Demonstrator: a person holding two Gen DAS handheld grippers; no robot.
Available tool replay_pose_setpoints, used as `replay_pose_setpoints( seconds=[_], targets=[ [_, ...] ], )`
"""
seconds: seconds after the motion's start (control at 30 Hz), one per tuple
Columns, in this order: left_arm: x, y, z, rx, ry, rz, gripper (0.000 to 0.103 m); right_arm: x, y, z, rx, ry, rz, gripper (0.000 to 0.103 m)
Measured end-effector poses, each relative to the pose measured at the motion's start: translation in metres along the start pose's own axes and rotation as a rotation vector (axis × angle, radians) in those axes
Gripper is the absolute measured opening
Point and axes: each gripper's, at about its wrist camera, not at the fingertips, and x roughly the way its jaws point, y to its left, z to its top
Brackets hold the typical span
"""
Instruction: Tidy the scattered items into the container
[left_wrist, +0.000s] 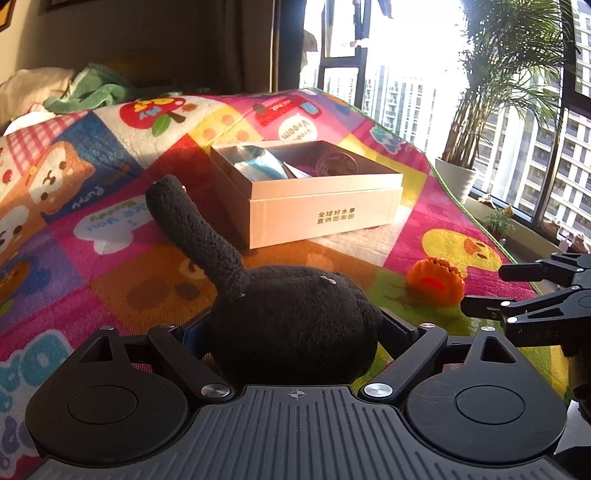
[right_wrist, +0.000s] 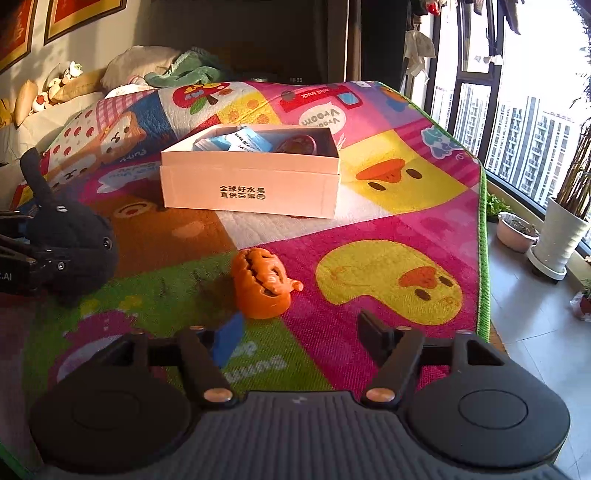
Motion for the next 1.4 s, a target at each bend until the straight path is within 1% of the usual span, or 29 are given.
replay_pose_setpoints(
  seconds=[0.13, 0.17, 0.3, 0.43, 0.5, 0.53, 0.57, 0.7, 0.73, 0.77, 0.8, 0.83, 0.93, 0.97, 1.03, 1.1, 1.23, 1.3, 1.33, 1.37, 1.4],
  targets=[
    [0.004, 0.003, -0.004, -0.015, 0.002, -0.020, 0.096, 0.010, -0.007, 0.002, -0.002, -0.008, -0.129, 0.081],
    [0.004, 0.003, -0.005, -0.018, -0.001, -0.023, 0.097, 0.011, -0.010, 0.002, 0.007, -0.007, -0.140, 0.081],
    [0.004, 0.005, -0.006, -0.031, -0.001, -0.031, 0.099, 0.005, -0.012, 0.005, 0.055, -0.027, -0.040, 0.081],
    [0.005, 0.004, -0.007, -0.028, 0.000, -0.034, 0.100, 0.003, 0.003, 0.009, 0.025, -0.035, 0.029, 0.081],
    [0.005, 0.004, -0.007, -0.030, 0.001, -0.036, 0.100, 0.006, 0.007, 0.011, 0.011, -0.027, 0.038, 0.083],
    [0.005, 0.004, -0.007, -0.033, 0.001, -0.036, 0.100, 0.009, 0.008, 0.011, -0.003, -0.021, 0.020, 0.083],
    [0.005, 0.005, -0.007, -0.037, 0.001, -0.038, 0.100, 0.012, 0.009, 0.012, -0.018, -0.017, -0.015, 0.083],
    [0.006, 0.009, -0.007, -0.060, 0.005, -0.044, 0.101, 0.023, 0.002, 0.012, -0.069, -0.033, -0.226, 0.084],
    [0.006, 0.009, -0.007, -0.064, 0.007, -0.044, 0.101, 0.023, 0.000, 0.012, -0.077, -0.041, -0.267, 0.084],
    [0.007, 0.009, -0.007, -0.067, 0.007, -0.044, 0.101, 0.023, -0.003, 0.012, -0.071, -0.046, -0.284, 0.084],
    [0.007, 0.009, -0.007, -0.069, 0.007, -0.043, 0.101, 0.021, -0.006, 0.013, -0.048, -0.045, -0.263, 0.084],
    [0.007, 0.009, -0.007, -0.069, 0.008, -0.043, 0.101, 0.018, -0.010, 0.015, -0.012, -0.042, -0.215, 0.085],
    [0.007, 0.009, -0.007, -0.066, 0.009, -0.041, 0.101, 0.014, -0.014, 0.024, 0.106, -0.021, -0.036, 0.087],
    [0.007, 0.008, -0.007, -0.065, 0.009, -0.040, 0.101, 0.015, -0.011, 0.027, 0.127, -0.012, 0.002, 0.087],
    [0.006, 0.008, -0.007, -0.065, 0.008, -0.038, 0.101, 0.023, -0.003, 0.033, 0.150, 0.008, 0.050, 0.087],
    [0.006, 0.008, -0.007, -0.068, 0.005, -0.037, 0.101, 0.033, 0.002, 0.039, 0.160, 0.024, 0.059, 0.087],
    [0.005, 0.009, -0.008, -0.074, -0.001, -0.042, 0.101, 0.057, 0.007, 0.047, 0.157, 0.081, 0.026, 0.085],
    [0.004, 0.009, -0.008, -0.075, -0.004, -0.040, 0.102, 0.062, 0.008, 0.047, 0.143, 0.103, 0.020, 0.073],
    [0.003, 0.008, -0.008, -0.070, -0.007, -0.036, 0.102, 0.062, 0.010, 0.046, 0.125, 0.098, 0.008, 0.070],
    [0.002, 0.006, -0.008, -0.061, -0.011, -0.033, 0.102, 0.060, 0.012, 0.045, 0.104, 0.093, 0.001, 0.058],
    [0.000, 0.004, -0.008, -0.050, -0.015, -0.029, 0.103, 0.058, 0.013, 0.045, 0.095, 0.092, 0.001, 0.058]
  ],
)
